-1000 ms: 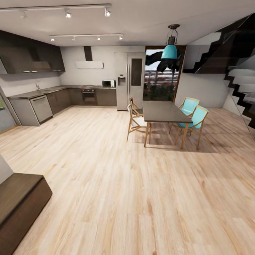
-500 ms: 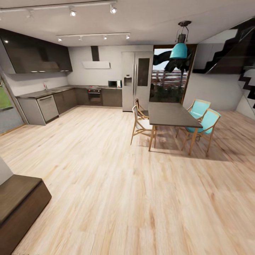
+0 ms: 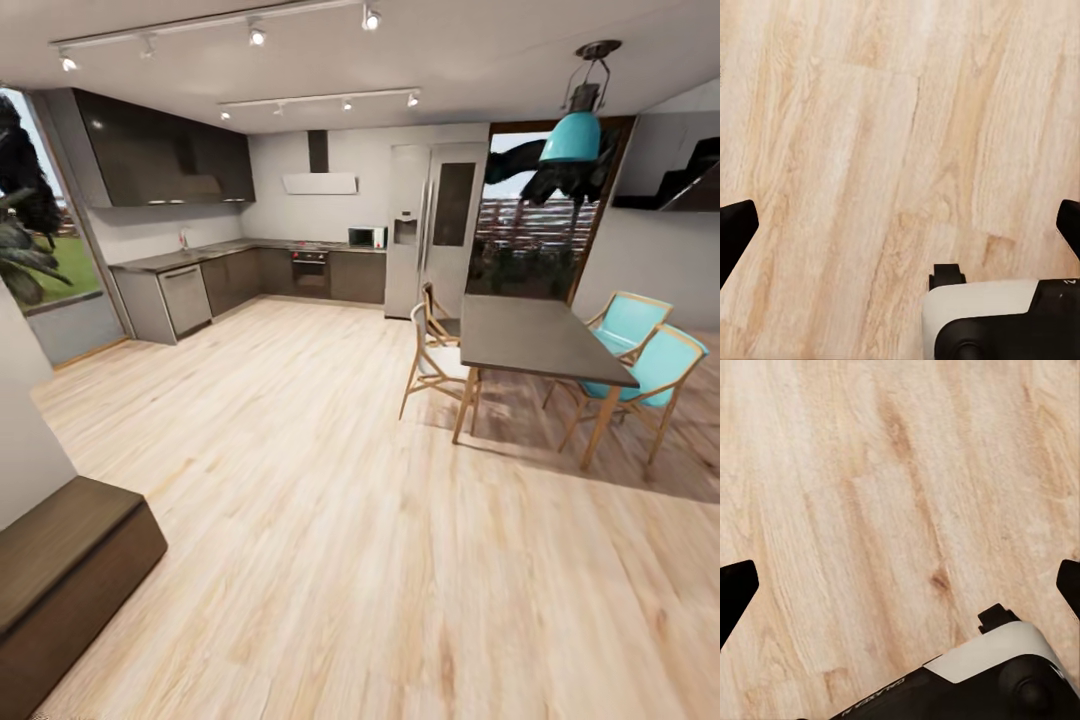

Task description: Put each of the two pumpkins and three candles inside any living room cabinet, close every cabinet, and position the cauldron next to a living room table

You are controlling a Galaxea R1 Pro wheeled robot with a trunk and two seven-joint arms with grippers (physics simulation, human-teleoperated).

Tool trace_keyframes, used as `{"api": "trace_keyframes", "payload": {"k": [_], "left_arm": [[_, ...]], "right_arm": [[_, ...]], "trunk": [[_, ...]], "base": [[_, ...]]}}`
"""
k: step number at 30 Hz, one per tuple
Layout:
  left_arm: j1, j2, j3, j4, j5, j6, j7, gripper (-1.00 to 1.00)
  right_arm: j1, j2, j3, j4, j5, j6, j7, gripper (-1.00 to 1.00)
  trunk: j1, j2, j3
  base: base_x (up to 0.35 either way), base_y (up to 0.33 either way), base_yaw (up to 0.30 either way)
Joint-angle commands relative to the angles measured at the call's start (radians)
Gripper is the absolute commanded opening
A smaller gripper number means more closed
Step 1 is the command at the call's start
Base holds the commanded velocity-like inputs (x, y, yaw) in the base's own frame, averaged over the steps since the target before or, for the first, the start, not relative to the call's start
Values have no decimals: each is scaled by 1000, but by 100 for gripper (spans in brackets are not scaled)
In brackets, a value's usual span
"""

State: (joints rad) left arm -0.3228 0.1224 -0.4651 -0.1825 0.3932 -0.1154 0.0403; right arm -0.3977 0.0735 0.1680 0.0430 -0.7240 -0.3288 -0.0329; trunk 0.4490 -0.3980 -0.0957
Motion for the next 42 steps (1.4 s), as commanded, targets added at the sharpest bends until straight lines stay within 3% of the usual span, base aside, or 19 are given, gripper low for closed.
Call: {"api": "trace_keyframes", "payload": {"k": [1, 11, 26, 42], "left_arm": [[-1, 0, -9, 0, 7, -3, 4, 100], [-1, -2, -7, 13, 9, -49, 4, 100], [0, -4, -12, 16, 10, -53, 4, 100], [0, -6, -12, 17, 10, -53, 4, 100]], "right_arm": [[-1, 1, 8, 3, -4, -4, -2, 100], [-1, 2, 8, 3, -3, -3, -2, 100], [-2, 3, 9, 3, 1, -4, -30, 100], [-1, 5, 10, 2, 7, -3, -36, 100]], "trunk": [[1, -2, -2], [1, -2, -2], [1, -2, -6], [1, -2, -22]], "base": [[261, -223, 284], [159, -131, 284], [2, -15, 283], [64, -256, 257]]}}
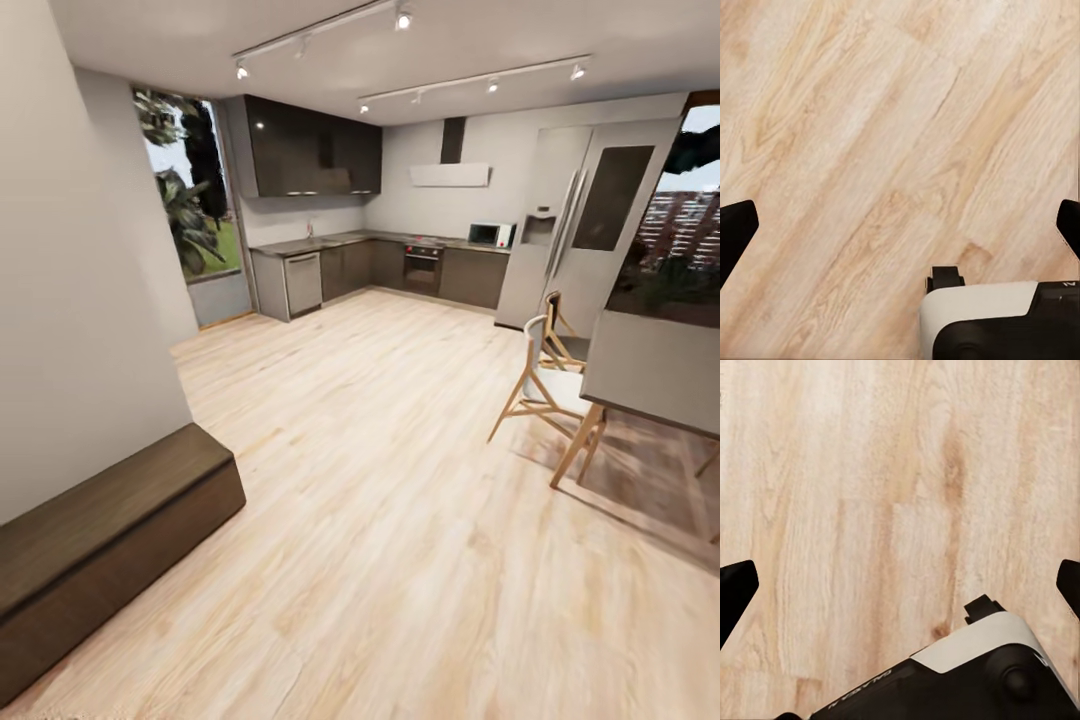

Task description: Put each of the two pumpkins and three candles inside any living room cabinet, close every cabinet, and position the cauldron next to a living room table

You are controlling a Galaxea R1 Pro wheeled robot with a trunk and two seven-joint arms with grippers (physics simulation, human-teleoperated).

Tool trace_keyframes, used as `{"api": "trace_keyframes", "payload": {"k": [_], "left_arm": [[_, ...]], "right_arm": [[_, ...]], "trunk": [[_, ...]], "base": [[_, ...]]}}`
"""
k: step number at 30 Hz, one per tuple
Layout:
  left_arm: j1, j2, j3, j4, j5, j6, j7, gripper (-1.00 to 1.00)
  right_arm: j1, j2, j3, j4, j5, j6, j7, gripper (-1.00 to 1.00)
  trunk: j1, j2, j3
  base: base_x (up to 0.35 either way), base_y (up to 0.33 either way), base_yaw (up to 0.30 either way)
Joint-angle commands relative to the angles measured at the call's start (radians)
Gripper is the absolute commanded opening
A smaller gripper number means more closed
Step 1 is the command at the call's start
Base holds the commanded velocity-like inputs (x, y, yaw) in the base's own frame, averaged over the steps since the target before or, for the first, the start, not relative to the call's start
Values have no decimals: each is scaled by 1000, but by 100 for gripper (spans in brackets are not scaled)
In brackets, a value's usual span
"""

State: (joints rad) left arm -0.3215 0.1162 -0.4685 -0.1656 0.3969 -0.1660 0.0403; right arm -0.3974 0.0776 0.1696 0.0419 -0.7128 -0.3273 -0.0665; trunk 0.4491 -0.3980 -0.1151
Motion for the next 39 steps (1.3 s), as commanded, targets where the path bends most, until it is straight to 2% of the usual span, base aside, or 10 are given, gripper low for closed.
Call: {"api": "trace_keyframes", "payload": {"k": [1, 8, 39], "left_arm": [[-1, 0, -9, 0, 6, -3, 4, 100], [-1, 0, -9, 0, 7, -3, 4, 100], [-1, 0, -9, 0, 7, -4, 4, 100]], "right_arm": [[-2, 1, 8, 3, -4, -4, -2, 100], [-1, 1, 8, 3, -4, -4, -3, 100], [-2, 1, 11, 4, -2, -4, -3, 100]], "trunk": [[1, -2, -3], [1, -2, -10], [1, -2, -42]], "base": [[220, -232, 247], [121, -119, 247], [2, -2, 246]]}}
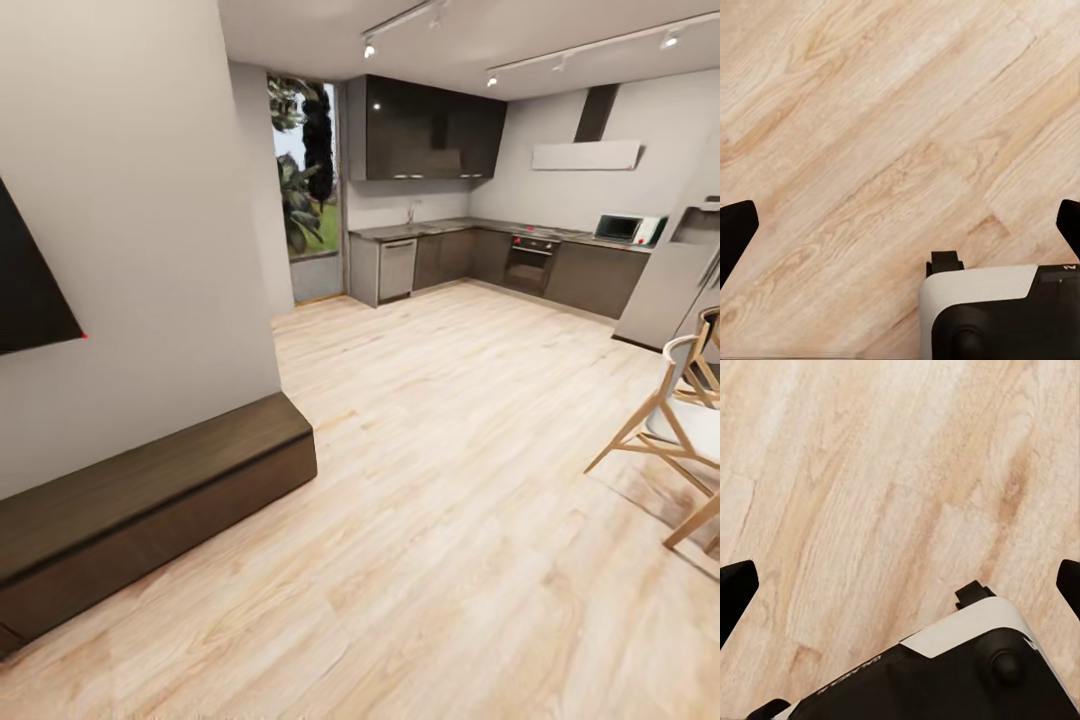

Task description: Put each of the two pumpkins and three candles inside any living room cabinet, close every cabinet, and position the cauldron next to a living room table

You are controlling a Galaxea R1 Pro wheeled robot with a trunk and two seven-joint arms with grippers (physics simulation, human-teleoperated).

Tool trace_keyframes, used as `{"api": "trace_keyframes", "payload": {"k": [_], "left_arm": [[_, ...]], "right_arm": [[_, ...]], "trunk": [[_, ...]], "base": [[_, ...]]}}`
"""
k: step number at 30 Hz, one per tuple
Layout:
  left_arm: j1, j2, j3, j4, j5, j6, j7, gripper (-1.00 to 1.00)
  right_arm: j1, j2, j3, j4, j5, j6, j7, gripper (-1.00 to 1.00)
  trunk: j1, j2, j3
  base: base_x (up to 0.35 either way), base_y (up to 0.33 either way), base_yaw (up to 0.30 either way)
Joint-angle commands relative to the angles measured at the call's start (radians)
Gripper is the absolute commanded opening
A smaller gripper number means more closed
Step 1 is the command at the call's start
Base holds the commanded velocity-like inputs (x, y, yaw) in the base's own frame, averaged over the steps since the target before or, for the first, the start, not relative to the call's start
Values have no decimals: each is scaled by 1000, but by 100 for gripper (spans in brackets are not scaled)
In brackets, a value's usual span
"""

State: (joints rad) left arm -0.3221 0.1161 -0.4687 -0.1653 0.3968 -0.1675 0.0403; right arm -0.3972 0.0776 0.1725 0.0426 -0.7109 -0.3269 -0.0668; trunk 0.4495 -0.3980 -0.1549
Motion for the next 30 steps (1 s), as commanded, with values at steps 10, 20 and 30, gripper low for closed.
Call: {"api": "trace_keyframes", "payload": {"k": [10, 20, 30], "left_arm": [[1, 1, -8, 0, 7, -23, 4, 100], [2, 0, -8, 0, 8, -24, 4, 100], [2, -1, -8, 0, 8, -24, 4, 100]], "right_arm": [[-2, -2, 9, 3, -4, -4, -2, 100], [-2, -2, 9, 3, -4, -4, -2, 100], [-2, -2, 9, 3, -4, -4, -2, 100]], "trunk": [[1, -2, -12], [1, -2, -22], [1, -2, -33]], "base": [[0, 0, 246], [0, 0, 246], [0, 0, 245]]}}
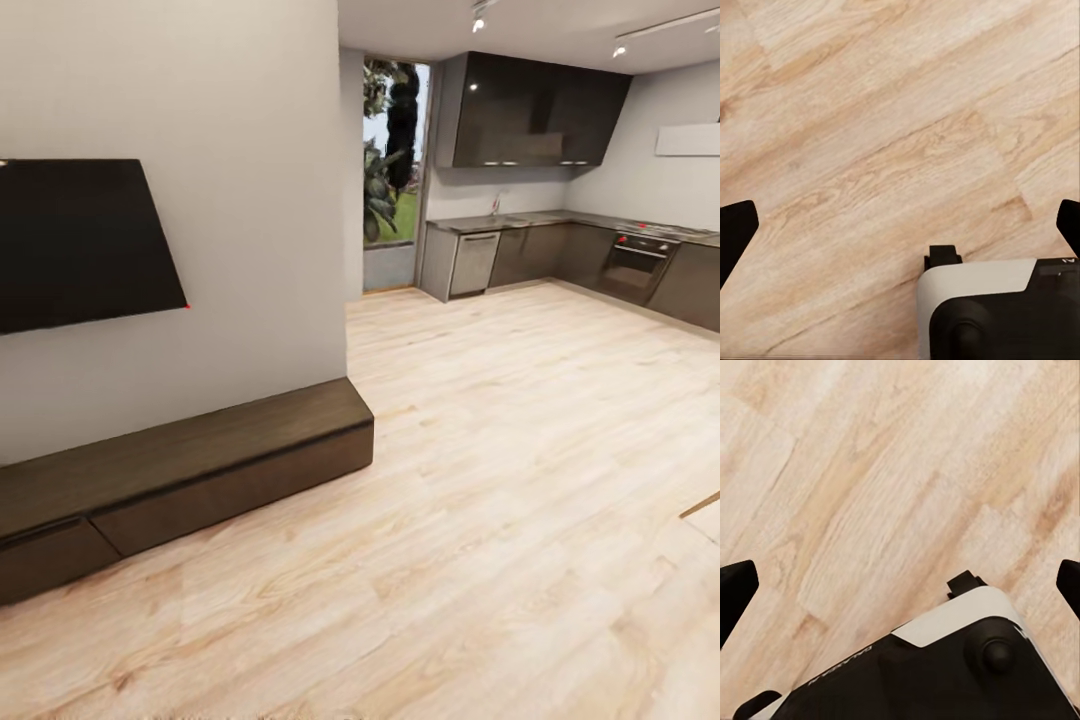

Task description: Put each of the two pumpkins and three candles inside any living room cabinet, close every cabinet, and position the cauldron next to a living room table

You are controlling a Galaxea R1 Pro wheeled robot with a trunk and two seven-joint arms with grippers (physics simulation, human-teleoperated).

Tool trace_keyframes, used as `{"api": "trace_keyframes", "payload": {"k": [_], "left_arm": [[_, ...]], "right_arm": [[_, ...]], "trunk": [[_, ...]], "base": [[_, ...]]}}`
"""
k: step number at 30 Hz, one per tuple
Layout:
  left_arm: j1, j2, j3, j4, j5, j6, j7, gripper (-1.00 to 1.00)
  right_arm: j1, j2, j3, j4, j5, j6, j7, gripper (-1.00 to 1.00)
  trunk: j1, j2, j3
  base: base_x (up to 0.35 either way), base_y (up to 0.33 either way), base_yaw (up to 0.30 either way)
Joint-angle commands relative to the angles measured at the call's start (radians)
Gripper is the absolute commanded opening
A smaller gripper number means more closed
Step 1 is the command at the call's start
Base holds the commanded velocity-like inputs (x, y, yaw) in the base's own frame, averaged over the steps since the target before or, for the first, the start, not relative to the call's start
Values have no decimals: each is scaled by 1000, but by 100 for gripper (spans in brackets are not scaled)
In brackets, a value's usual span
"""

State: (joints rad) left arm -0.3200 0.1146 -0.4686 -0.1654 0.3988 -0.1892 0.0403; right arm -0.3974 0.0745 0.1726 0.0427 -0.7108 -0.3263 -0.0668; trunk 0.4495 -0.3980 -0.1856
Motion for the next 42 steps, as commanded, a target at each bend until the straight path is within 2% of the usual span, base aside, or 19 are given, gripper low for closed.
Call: {"api": "trace_keyframes", "payload": {"k": [1, 42], "left_arm": [[-1, 0, -8, 0, 6, -3, 4, 100], [-1, -3, -7, 23, 7, -3, 4, 100]], "right_arm": [[-2, 1, 8, 3, -4, -4, -2, 100], [-1, 0, 10, 3, -2, -6, -1, 100]], "trunk": [[1, -2, -3], [1, -2, -45]], "base": [[0, 0, 244], [0, 0, 243]]}}
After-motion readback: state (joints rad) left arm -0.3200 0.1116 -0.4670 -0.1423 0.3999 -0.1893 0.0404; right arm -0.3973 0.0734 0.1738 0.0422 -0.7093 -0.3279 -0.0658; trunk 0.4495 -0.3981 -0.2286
